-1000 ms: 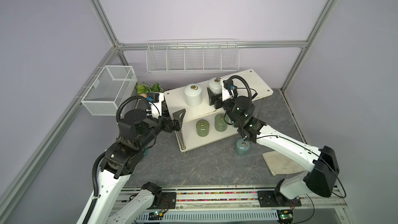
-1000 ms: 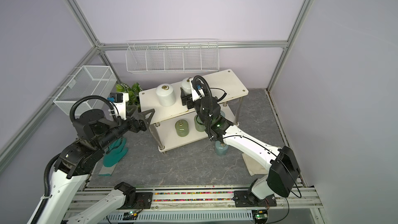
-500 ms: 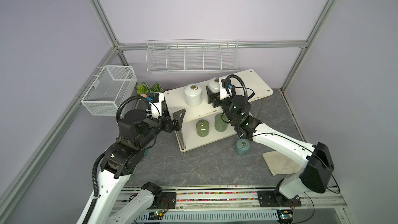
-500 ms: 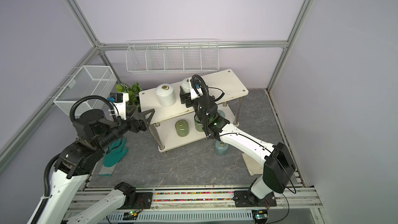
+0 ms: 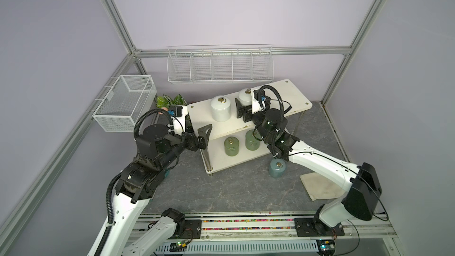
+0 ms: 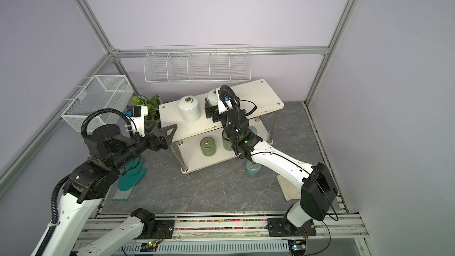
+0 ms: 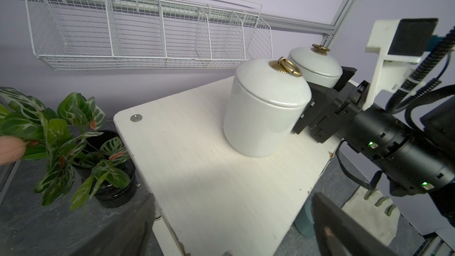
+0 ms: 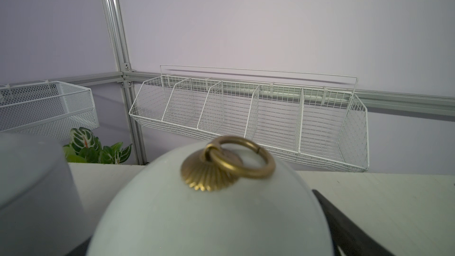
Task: Remove the tea canisters from the shelf
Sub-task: Pick up the tea canister from the shelf.
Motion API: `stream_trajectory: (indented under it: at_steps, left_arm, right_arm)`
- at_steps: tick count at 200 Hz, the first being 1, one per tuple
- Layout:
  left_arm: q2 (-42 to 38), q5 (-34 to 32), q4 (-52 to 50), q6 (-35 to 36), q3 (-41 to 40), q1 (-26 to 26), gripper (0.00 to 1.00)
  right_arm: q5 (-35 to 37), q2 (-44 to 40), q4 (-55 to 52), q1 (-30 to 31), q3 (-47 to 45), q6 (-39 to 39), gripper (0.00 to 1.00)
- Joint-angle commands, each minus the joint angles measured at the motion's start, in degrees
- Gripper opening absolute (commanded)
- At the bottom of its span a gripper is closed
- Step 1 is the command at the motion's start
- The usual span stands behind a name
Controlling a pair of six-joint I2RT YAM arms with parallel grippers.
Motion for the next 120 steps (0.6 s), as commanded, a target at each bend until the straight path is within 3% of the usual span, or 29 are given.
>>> stream_trajectory:
  at_steps: [1,25,72,103,120]
  left_arm:
    - [0.09,-0.46,-0.46,1.27,-0.08,-0.31,1.0]
    - [0.07,-0.69,-0.46,1.19,-0.04,-0.3,1.0]
    - [0.46,-0.69,-0.38,1.11,0.13,-0.32,1.0]
    - [0.49,-0.62,-0.29,1.17,0.15,-0.35,1.0]
    - [0.4,-0.64,-0.29,1.1,0.15,-0.26,1.0]
  right_arm:
    - [0.82,0.68,2.25,-0.38,-0.63,0.41,0.93]
    - [0.76,0.77,1.97,-0.35,-0.63,0.37,0.78]
    - [0.49,0.46,2.01,-0.51,-1.24,0.34,0.71]
    - [-0.77,-0.15,1.9,-0.46,-1.68,-0.26,0.59]
    - [-1.58,-0.5,1.73,-0.46,-1.9,-0.55,0.59]
